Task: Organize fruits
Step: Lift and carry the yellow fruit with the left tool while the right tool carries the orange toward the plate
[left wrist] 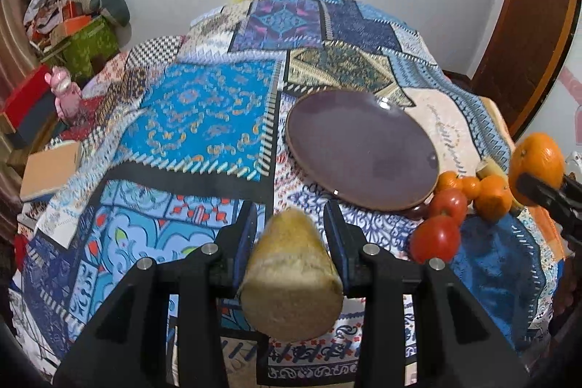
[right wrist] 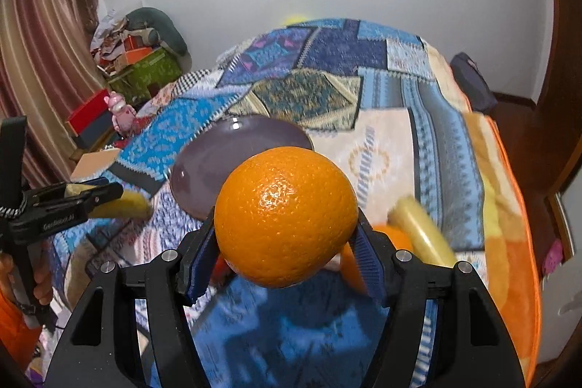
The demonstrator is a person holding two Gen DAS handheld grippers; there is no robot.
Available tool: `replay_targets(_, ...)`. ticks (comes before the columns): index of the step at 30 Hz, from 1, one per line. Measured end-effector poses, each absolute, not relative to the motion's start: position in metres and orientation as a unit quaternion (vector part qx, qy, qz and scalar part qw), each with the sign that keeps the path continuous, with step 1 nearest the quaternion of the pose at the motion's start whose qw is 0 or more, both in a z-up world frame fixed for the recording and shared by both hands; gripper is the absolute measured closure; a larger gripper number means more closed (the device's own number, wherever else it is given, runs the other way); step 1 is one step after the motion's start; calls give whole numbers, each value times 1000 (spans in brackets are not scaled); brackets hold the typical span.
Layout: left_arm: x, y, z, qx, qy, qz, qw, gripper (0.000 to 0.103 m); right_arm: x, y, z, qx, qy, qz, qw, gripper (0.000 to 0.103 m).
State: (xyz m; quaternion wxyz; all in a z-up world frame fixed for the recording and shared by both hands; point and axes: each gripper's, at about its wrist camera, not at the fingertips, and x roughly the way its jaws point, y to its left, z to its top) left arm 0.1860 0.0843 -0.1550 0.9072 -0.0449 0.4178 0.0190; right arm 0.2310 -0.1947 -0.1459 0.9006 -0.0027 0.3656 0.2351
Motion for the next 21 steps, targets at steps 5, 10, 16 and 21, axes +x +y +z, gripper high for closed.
replay_targets(5,187,82,-151,-32,426,10,904,65,239,-186,-143,-6,361,246,899,39)
replay_targets(10,176,85,-162,-23,452,-5,892,65,241,-181,-152,-10,374,254,892,39)
replay_targets(16,176,92,-180,-22,485,-5,874,66,242,-182,-157,-6,384,257,887,39)
replay_targets(21,182,95,-198,-37,510,-17,859,63,242,-184,-156,-6,383,255,888,39)
